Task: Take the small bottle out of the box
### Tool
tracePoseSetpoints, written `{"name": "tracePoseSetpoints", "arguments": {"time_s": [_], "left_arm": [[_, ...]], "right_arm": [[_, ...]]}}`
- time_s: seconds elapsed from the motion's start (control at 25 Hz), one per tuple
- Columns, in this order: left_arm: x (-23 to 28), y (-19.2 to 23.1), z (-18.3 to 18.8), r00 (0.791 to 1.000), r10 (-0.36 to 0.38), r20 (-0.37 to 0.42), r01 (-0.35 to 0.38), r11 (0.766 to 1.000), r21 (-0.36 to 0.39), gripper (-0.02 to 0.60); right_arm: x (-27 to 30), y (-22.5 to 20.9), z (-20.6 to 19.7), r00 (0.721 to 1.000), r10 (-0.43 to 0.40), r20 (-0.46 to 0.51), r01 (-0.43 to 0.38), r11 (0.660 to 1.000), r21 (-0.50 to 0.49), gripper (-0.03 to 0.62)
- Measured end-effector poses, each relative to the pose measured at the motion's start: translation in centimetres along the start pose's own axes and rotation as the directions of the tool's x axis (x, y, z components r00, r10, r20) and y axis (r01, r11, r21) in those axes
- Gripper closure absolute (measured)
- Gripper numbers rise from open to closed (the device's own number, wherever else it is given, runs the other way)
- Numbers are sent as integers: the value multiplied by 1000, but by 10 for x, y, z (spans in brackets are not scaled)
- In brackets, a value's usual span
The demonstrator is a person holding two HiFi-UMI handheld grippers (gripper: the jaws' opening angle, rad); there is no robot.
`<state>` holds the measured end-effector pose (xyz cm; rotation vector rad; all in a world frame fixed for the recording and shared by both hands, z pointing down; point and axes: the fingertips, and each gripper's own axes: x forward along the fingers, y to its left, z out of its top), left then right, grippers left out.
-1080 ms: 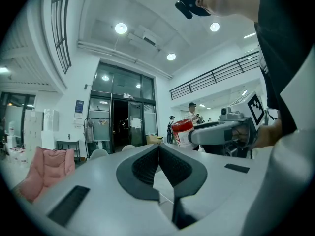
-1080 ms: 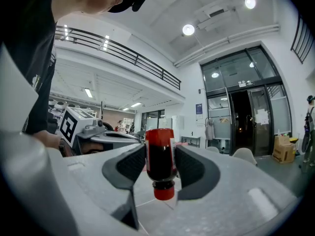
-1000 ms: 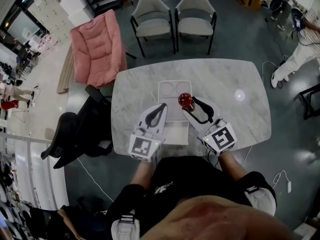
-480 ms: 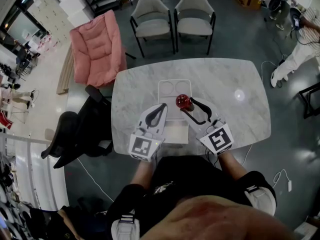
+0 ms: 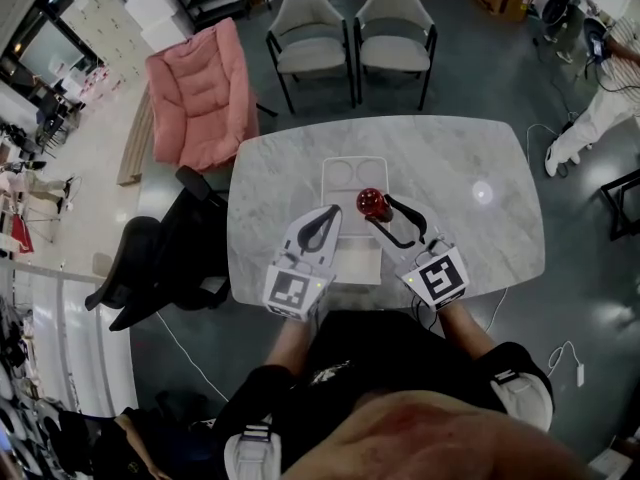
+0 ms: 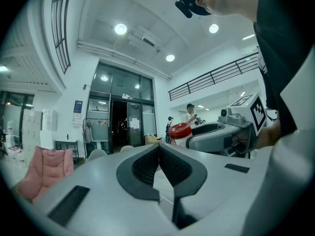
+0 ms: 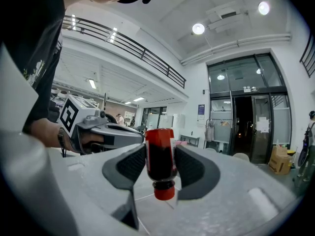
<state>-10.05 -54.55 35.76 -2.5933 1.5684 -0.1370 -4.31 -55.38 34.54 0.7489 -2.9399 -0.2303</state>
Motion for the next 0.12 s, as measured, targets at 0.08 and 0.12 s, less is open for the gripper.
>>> {"name": "tracePoseSetpoints", "arguments": {"time_s": [0.08,0.12], "left_arm": [[-1,0,1,1000,9,-4,-9,1000,-18,568],[-1,0,2,1000,16,-6,-17,999,-33,568]], "right_arm": [[0,0,0,1000,-1,0,1,1000,1,407],[0,0,0,1000,-2,0,2,1000,0,407]]}}
